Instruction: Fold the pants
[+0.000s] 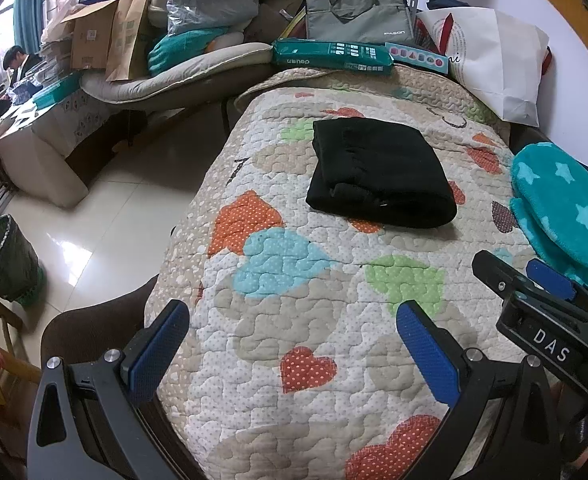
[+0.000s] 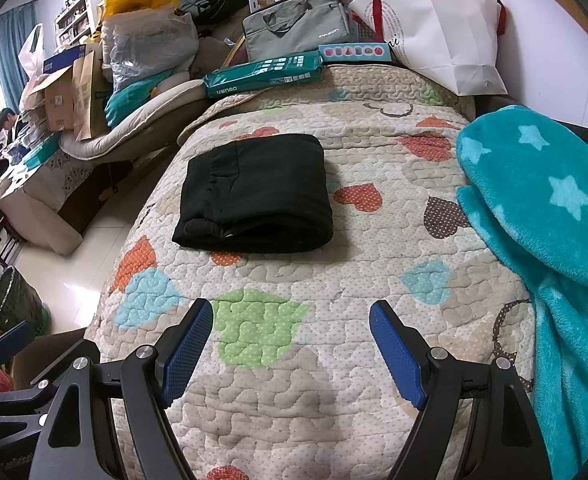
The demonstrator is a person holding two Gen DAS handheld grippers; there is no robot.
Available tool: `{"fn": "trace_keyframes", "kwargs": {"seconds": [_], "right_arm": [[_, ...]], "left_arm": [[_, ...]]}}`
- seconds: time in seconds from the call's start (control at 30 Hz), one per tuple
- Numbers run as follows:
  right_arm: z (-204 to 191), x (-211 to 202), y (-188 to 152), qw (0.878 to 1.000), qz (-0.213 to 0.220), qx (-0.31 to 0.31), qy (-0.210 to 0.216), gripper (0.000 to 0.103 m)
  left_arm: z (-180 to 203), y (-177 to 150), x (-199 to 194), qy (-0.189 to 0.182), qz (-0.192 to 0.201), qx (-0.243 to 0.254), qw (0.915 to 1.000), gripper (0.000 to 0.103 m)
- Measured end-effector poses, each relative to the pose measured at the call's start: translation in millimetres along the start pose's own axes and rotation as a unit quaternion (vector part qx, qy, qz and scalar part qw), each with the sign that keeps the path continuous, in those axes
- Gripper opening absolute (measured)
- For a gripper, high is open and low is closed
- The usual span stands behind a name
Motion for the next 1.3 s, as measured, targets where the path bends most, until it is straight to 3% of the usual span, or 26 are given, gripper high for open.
{"fn": "trace_keyframes", "kwargs": {"seconds": [1.0,1.13,1.3], "right_arm": [[-3,-1,-2,1.0,-0.001,-0.002,-0.001,0.085],[3,-8,4,1.0,-0.001,0.004,0.004,0.085],[18,-21,27,0.999,0.027,0.017,-0.011,0.089]], "left_arm": [[-4,-4,1,-0.004,-0.004,-0.004,1.0,0.103],[-6,11,10,-0.017,-0.007,-0.005,0.9998,0.103],[-4,43,3,-0.019,0.033,0.011,0.9992,0.103]]}}
Point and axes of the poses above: each gripper's, at about its wrist camera, not at the fingertips, and x roughly the way its jaws point, z to its right, y to its top, the point moved 9 cm from there along x, roughly the way its jaws point, and after that the axes turned 15 degrees about x, right-handed, at the moved point
